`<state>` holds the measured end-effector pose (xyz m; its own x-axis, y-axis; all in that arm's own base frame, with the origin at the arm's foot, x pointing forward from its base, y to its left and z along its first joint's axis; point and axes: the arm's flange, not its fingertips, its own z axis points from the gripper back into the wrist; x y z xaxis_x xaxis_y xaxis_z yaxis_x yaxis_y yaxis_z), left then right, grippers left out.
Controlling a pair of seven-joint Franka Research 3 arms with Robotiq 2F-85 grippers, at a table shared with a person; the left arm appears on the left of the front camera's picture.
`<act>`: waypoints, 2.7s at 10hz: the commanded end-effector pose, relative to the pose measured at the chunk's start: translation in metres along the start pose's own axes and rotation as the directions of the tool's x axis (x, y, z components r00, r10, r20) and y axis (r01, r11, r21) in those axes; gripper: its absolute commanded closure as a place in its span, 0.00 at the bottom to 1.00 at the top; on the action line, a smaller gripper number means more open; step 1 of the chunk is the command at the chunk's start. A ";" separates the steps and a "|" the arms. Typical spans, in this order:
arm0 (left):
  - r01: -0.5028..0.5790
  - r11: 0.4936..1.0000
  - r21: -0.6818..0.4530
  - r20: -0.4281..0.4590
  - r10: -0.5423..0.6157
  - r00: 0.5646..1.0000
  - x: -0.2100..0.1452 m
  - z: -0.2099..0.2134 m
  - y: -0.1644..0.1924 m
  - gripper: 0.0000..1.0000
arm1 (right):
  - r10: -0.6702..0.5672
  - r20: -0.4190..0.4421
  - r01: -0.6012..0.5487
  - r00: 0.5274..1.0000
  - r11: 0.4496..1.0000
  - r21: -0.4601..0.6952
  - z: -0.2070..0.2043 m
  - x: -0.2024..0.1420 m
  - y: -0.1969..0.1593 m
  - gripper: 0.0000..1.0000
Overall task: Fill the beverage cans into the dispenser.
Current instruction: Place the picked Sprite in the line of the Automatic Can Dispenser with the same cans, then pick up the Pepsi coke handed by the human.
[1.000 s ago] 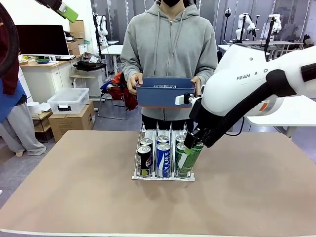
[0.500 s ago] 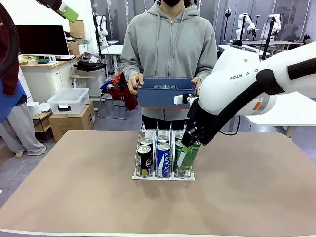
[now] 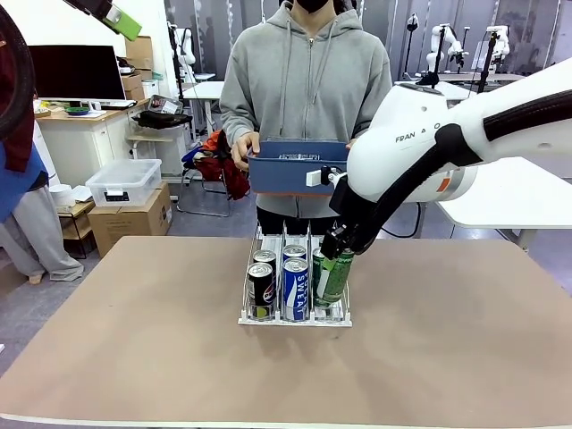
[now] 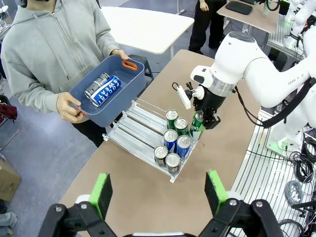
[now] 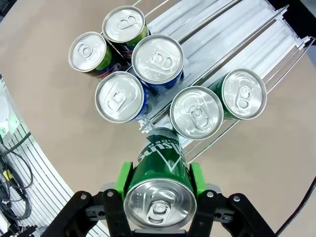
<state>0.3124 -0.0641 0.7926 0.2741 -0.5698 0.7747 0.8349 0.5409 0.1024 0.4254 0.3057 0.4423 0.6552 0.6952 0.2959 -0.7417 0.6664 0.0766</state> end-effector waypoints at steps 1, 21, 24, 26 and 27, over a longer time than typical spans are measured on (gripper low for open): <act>-0.002 1.000 0.007 -0.002 0.002 1.000 -0.001 0.000 0.000 0.00 | 0.001 0.056 0.003 0.998 0.997 -0.073 -0.004 0.023 -0.013 0.42; -0.002 1.000 0.007 -0.002 0.002 1.000 -0.001 0.000 0.000 0.00 | 0.042 -0.036 -0.043 0.998 0.999 -0.016 -0.013 0.003 0.001 0.00; -0.002 1.000 0.007 -0.002 0.002 1.000 -0.001 0.000 0.000 0.00 | 0.069 -0.045 -0.071 0.997 0.997 -0.031 -0.020 0.017 -0.004 0.00; -0.002 1.000 0.007 -0.002 0.002 1.000 -0.001 0.000 0.000 0.00 | 0.069 -0.045 -0.071 0.997 0.997 -0.031 -0.020 0.017 -0.004 0.00; -0.002 1.000 0.007 -0.002 0.002 1.000 -0.001 0.000 0.000 0.00 | 0.069 -0.045 -0.071 0.997 0.997 -0.031 -0.020 0.017 -0.004 0.00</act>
<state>0.3124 -0.0640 0.7927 0.2741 -0.5697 0.7748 0.8348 0.5409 0.1024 0.4407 0.3190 0.4259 0.6139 0.7469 0.2555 -0.7779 0.6274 0.0348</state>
